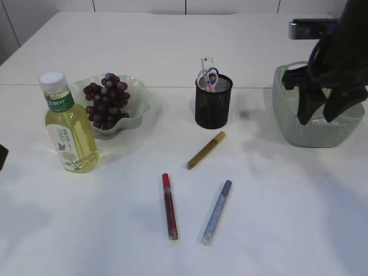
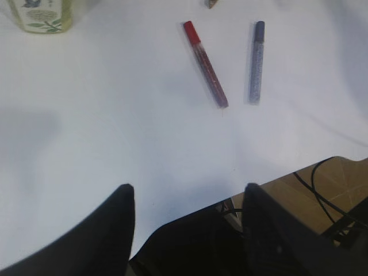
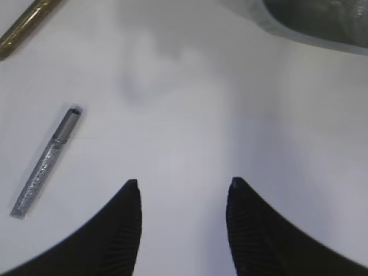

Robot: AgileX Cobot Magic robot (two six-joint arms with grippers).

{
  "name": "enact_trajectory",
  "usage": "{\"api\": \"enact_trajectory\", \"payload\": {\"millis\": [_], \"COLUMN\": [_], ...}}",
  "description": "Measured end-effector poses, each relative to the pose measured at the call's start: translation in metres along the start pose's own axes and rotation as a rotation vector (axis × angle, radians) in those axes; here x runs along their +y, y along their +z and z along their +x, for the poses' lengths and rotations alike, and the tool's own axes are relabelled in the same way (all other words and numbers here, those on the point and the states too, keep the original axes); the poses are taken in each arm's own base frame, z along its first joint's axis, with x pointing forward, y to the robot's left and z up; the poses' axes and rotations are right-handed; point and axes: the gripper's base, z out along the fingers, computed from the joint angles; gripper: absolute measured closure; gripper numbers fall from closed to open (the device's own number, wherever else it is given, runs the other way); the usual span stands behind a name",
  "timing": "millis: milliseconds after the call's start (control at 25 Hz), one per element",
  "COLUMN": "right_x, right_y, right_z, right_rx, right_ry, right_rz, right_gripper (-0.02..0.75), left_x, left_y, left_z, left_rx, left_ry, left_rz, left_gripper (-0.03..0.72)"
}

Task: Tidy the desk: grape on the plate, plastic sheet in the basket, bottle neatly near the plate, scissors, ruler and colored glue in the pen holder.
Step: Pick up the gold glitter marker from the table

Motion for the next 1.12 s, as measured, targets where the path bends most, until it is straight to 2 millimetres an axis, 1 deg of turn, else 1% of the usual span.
{"api": "enact_trajectory", "payload": {"millis": [120,240,320,440,480,600,680,720,800,840,880,960,1000,1120], "right_x": [-0.024,-0.054,-0.078,-0.112,-0.124,-0.149,-0.156,-0.157,-0.157,-0.157,-0.157,-0.158,-0.159,-0.161], "right_y": [-0.001,-0.002,-0.004,-0.006,-0.007,-0.01,-0.011,-0.011,-0.011,-0.011,-0.011,-0.011,-0.011,-0.011], "right_z": [-0.001,0.0,0.003,0.009,0.012,0.02,0.023,0.023,0.023,0.023,0.023,0.023,0.024,0.025], "right_rx": [-0.003,-0.007,-0.01,-0.016,-0.018,-0.022,-0.024,-0.024,-0.024,-0.024,-0.024,-0.022,-0.021,-0.015], "right_ry": [0.066,0.154,0.225,0.327,0.36,0.431,0.455,0.457,0.457,0.457,0.457,0.455,0.451,0.441], "right_rz": [0.013,0.021,0.025,0.031,0.035,0.047,0.051,0.051,0.051,0.051,0.051,0.059,0.069,0.099], "right_gripper": [0.353,0.353,0.353,0.366,0.378,0.412,0.421,0.425,0.427,0.428,0.428,0.428,0.429,0.431], "left_x": [-0.002,-0.011,-0.023,-0.044,-0.051,-0.07,-0.081,-0.086,-0.095,-0.1,-0.103,-0.108,-0.111,-0.113], "left_y": [0.011,0.019,0.021,0.029,0.034,0.052,0.072,0.078,0.102,0.11,0.123,0.15,0.158,0.194], "left_z": [-0.009,-0.025,-0.041,-0.063,-0.07,-0.09,-0.103,-0.11,-0.125,-0.135,-0.144,-0.158,-0.165,-0.178], "left_rx": [0.03,0.052,0.049,0.062,0.078,0.145,0.203,0.221,0.256,0.248,0.247,0.257,0.249,0.258], "left_ry": [0.022,0.072,0.119,0.196,0.221,0.289,0.33,0.349,0.378,0.391,0.398,0.404,0.407,0.41], "left_rz": [0.045,0.078,0.101,0.13,0.136,0.141,0.13,0.127,0.116,0.112,0.11,0.108,0.109,0.107], "left_gripper": [0.253,0.253,0.253,0.253,0.253,0.253,0.253,0.253,0.253,0.253,0.253,0.253,0.253,0.253]}}
